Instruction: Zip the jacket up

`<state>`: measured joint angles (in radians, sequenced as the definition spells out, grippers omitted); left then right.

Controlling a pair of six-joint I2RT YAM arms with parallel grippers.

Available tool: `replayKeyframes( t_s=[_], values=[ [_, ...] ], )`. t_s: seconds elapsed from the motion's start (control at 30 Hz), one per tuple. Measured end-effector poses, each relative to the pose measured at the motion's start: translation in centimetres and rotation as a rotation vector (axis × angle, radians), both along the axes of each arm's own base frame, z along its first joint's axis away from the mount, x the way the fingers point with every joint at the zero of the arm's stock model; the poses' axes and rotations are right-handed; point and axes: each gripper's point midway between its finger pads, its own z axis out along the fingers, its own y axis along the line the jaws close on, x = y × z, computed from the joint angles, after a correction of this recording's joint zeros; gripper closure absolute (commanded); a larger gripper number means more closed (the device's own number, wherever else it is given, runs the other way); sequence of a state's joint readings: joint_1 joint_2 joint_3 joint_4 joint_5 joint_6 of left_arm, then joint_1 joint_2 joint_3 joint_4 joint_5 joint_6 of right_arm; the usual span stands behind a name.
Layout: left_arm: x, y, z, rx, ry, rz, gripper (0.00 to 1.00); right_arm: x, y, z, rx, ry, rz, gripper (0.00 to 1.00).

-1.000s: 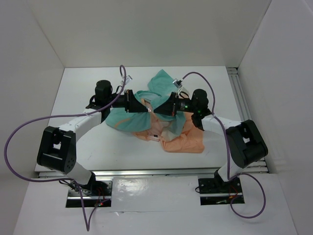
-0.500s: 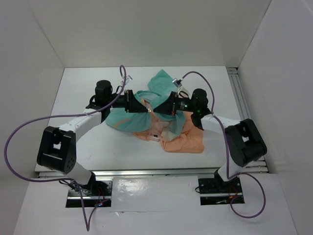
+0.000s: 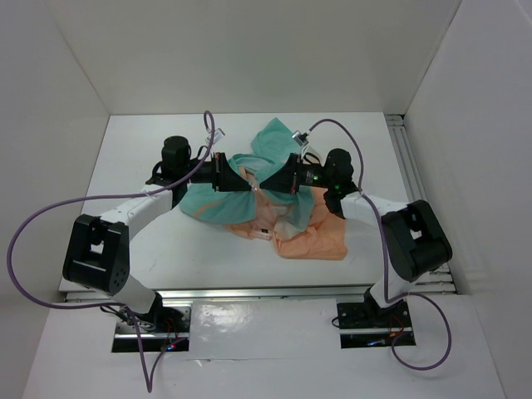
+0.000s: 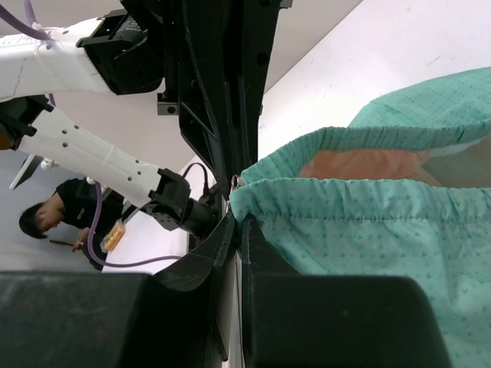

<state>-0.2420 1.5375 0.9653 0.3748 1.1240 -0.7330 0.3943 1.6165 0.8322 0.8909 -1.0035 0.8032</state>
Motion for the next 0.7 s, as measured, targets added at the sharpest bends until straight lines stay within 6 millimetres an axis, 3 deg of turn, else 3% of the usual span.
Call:
replayKeyframes(
  t_s=[0.7],
  values=[
    [-0.05, 0.04, -0.25, 0.008, -0.007, -0.003, 1.00, 0.39, 0.28, -0.09, 0.006, 0.021, 0.009, 1.00]
  ],
)
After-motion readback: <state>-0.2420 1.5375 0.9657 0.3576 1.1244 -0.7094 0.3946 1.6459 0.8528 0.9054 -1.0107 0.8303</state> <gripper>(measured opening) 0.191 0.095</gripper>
